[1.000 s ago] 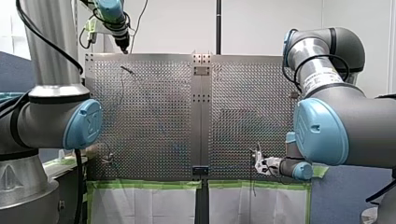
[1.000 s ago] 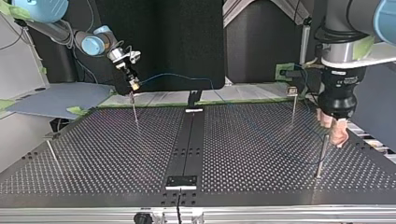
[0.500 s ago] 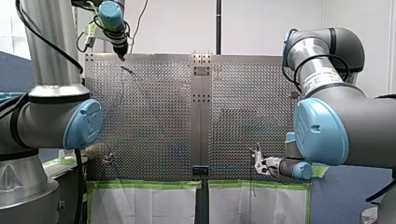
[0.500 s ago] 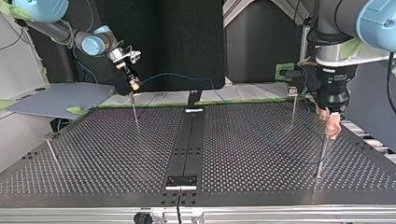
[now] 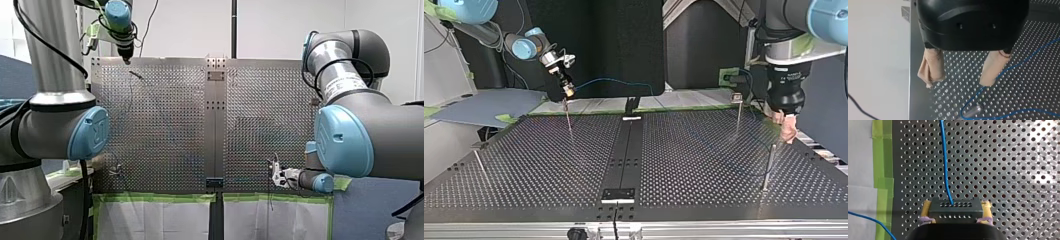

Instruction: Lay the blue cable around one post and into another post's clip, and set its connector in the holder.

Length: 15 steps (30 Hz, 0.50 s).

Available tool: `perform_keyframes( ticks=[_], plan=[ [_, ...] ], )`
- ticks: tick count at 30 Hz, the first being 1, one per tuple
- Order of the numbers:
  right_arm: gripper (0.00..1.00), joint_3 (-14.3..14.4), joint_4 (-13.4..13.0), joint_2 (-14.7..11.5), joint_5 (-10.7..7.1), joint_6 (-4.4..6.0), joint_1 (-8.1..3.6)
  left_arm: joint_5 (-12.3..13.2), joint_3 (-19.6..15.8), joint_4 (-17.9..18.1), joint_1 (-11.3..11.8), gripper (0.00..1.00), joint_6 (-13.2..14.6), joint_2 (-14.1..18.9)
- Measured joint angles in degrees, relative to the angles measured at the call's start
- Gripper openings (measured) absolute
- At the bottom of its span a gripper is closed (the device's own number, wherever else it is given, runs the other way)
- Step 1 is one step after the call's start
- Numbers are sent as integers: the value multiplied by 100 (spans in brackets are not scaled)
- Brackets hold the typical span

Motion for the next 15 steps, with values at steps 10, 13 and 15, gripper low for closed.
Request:
perform_keyframes(
  ticks=[10, 13, 15],
  plan=[
    [9, 1, 11, 0, 35, -9, 20, -230, -68, 1, -1, 100, -254, 31],
    [9, 1, 12, 0, 47, -9, 25, -259, -117, 8, 0, 100, -263, 32],
    [9, 1, 12, 0, 49, -9, 29, -266, -132, 11, 0, 100, -263, 35]
  ],
)
